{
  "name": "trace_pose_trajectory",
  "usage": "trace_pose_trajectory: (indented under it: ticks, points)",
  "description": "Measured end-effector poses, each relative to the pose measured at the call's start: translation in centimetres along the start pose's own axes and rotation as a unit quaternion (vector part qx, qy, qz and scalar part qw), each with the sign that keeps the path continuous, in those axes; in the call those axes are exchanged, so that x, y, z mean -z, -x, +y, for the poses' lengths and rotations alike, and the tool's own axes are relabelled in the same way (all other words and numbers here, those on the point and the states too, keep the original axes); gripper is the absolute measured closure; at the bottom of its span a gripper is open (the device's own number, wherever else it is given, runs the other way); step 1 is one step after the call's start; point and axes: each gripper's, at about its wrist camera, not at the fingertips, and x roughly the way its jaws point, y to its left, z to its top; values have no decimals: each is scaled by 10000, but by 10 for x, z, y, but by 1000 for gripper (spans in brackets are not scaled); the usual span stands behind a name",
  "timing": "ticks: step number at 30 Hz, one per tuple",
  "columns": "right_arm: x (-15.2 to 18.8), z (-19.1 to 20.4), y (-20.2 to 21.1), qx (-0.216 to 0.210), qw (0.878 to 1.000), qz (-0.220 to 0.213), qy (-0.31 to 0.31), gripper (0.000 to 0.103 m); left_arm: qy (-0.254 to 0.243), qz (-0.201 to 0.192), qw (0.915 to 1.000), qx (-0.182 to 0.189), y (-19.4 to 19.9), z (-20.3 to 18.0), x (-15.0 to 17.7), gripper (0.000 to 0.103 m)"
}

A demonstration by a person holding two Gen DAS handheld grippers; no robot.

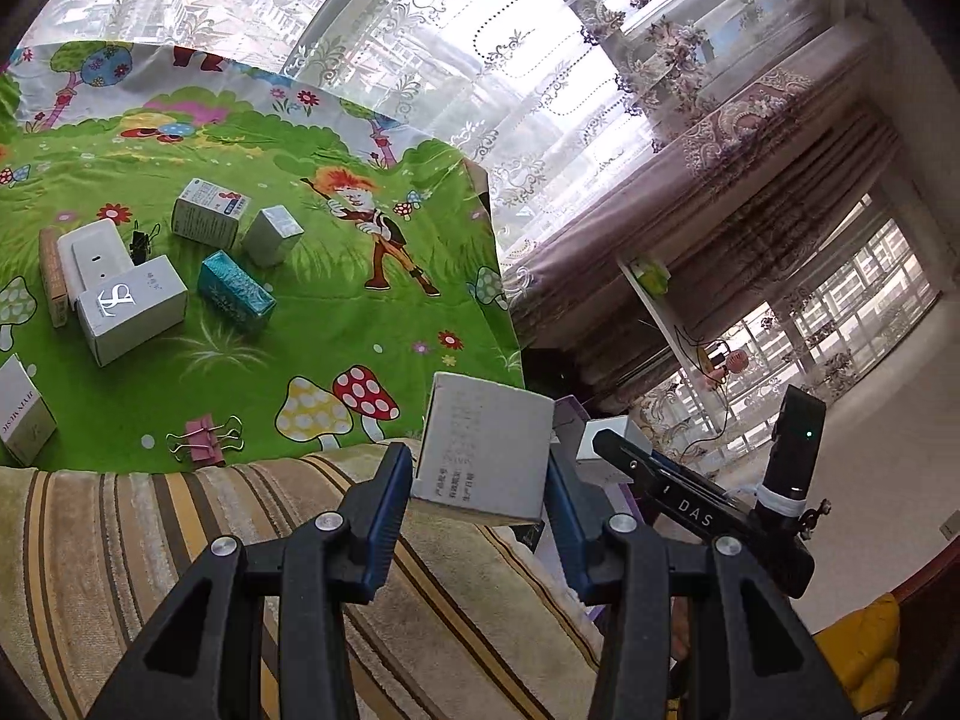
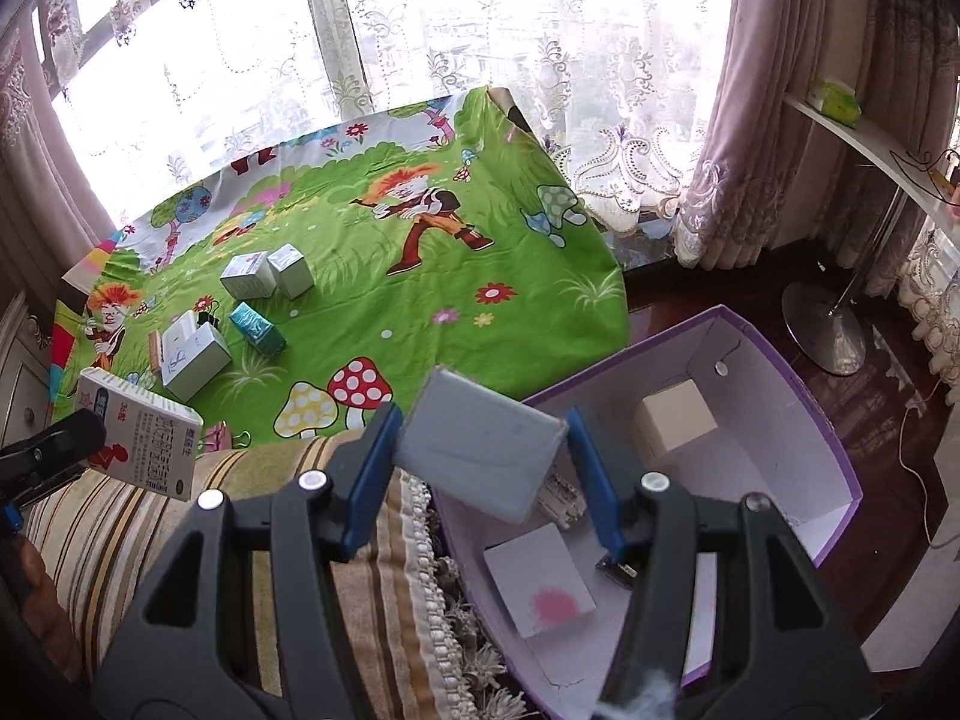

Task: Organize rigid objects
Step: 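Lift both held boxes and carry them toward the purple-rimmed storage box, then lower both boxes into the storage box and open both tools, then move both open tools back over the boxes on the tablecloth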

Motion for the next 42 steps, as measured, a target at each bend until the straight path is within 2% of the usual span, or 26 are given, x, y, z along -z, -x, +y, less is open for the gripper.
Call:
trace_pose_trajectory:
  ticks: [7,10,12,14,17,20,22,25,27,29,32,33,34,40,42]
  points:
    - [-6,-22,22,353,9991,-229,-57,42,-544,436,9969,353,-29,-47,13,58]
    - [-8,-29,28,469,9983,-325,-121,33,-1020,641,9914,507,-37,-72,21,55]
    - [-8,-30,31,542,9977,-402,-118,23,-1390,734,9868,401,-38,-87,27,51]
    - [-7,-30,33,560,9974,-452,-87,21,-1668,675,9836,155,-34,-96,30,46]
    - [-8,-26,36,635,9966,-526,1,19,-1972,365,9786,-452,-22,-103,31,42]
    - [-9,-19,43,807,9941,-697,192,15,-2415,-211,9661,-886,-4,-108,31,36]
    - [-10,-14,51,885,9919,-855,329,11,-2738,-505,9555,-973,9,-111,31,27]
    - [-12,-5,61,941,9890,-1038,480,6,-2982,-900,9470,-790,29,-106,28,19]
    - [-13,0,65,914,9879,-1124,548,5,-3081,-1058,9415,-868,40,-98,25,17]
    - [-15,3,67,817,9884,-1165,530,5,-3164,-1223,9326,-1229,49,-91,19,17]
    - [-18,7,67,601,9903,-1150,490,5,-3318,-1499,9147,-1755,65,-78,12,17]
    - [-19,9,66,557,9907,-1136,503,5,-3304,-1535,9115,-1909,69,-73,9,17]
    - [-19,12,65,506,9909,-1132,521,5,-3241,-1544,9118,-1995,74,-66,5,17]
    - [-30,37,56,-5,9928,-1040,601,5,-2425,-1599,9306,-2229,96,-22,-27,17]
    - [-37,49,53,-38,9923,-1023,695,5,-2279,-1586,9359,-2168,104,-11,-34,17]
